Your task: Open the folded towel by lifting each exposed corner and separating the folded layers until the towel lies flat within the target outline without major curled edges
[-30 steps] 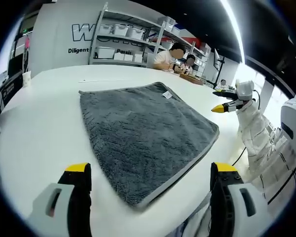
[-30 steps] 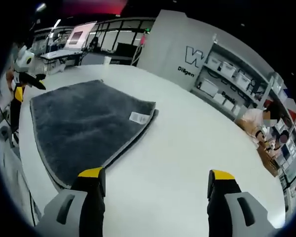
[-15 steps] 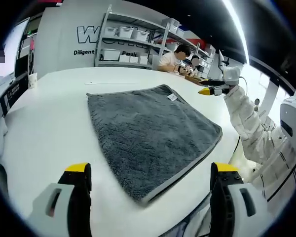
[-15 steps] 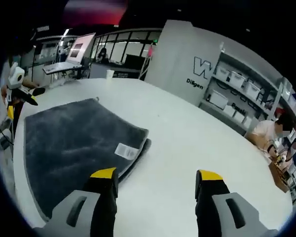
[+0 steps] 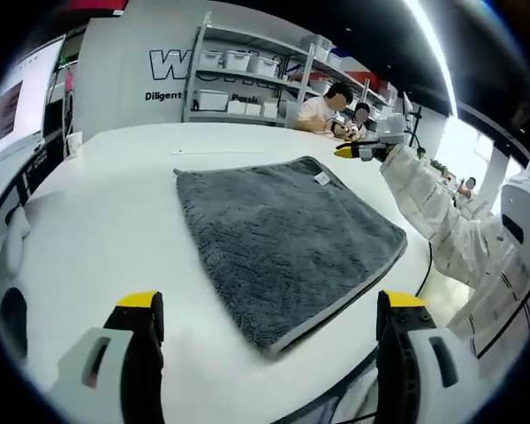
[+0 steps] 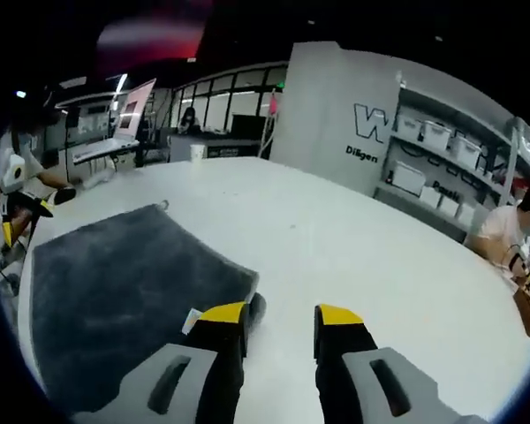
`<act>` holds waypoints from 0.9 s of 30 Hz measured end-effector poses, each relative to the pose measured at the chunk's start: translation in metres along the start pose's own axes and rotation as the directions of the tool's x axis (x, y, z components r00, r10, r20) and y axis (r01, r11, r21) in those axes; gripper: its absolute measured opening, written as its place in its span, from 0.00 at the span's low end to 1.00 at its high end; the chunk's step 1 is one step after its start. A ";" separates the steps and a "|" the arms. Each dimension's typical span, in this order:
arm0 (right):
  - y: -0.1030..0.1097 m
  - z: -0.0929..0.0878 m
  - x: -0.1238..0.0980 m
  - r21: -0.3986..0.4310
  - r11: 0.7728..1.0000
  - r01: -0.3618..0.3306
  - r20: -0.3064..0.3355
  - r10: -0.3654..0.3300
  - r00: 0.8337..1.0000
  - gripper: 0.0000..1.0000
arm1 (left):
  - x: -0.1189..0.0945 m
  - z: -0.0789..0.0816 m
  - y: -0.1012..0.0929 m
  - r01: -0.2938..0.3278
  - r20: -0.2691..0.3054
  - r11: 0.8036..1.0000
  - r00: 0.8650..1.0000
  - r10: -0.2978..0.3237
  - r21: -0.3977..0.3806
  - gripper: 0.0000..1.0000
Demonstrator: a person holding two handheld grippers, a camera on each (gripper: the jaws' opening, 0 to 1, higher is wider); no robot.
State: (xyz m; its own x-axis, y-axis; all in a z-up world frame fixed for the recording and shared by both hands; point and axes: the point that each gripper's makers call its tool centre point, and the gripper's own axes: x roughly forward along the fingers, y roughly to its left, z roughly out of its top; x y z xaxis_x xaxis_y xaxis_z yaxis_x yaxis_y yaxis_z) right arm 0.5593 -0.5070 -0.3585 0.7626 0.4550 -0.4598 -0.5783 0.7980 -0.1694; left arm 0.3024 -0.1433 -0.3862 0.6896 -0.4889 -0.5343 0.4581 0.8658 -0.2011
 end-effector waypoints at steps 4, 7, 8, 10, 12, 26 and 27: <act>0.006 -0.012 0.018 0.018 0.998 -0.052 -0.038 0.053 0.998 0.23 | -0.002 -0.001 0.004 -0.018 -0.003 1.000 1.000 0.018 -0.006 0.99; 0.007 -0.021 0.024 0.045 0.997 -0.070 -0.045 0.072 0.996 0.20 | -0.003 -0.003 0.007 -0.028 -0.008 1.000 1.000 0.028 -0.012 0.99; 0.008 -0.024 0.025 0.052 0.996 -0.073 -0.045 0.075 0.996 0.18 | -0.003 -0.004 0.008 -0.032 -0.013 0.999 0.999 0.032 -0.012 0.99; 0.008 -0.027 0.028 0.070 0.994 -0.087 -0.043 0.090 0.995 0.14 | -0.003 -0.004 0.009 -0.036 -0.015 0.999 0.999 0.036 -0.011 0.99; 0.010 -0.029 0.030 0.087 0.991 -0.105 -0.038 0.109 0.993 0.13 | -0.003 -0.003 0.009 -0.035 -0.014 0.999 0.999 0.035 -0.013 0.99; 0.016 -0.033 0.037 0.128 0.982 -0.140 -0.018 0.143 0.990 0.00 | 0.003 -0.004 0.005 -0.025 -0.025 1.000 0.999 0.024 -0.013 0.99; 0.016 -0.033 0.037 0.129 0.982 -0.139 -0.018 0.143 0.990 0.00 | 0.002 -0.003 0.005 -0.026 -0.024 1.000 0.999 0.026 -0.013 0.99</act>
State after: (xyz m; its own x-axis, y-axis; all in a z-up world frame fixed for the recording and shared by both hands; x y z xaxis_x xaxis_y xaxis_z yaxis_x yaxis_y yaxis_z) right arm 0.5691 -0.4906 -0.4069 0.6668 0.5572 -0.4948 -0.6366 0.7711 0.0105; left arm 0.3048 -0.1394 -0.3913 0.6878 -0.4635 -0.5587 0.4325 0.8797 -0.1975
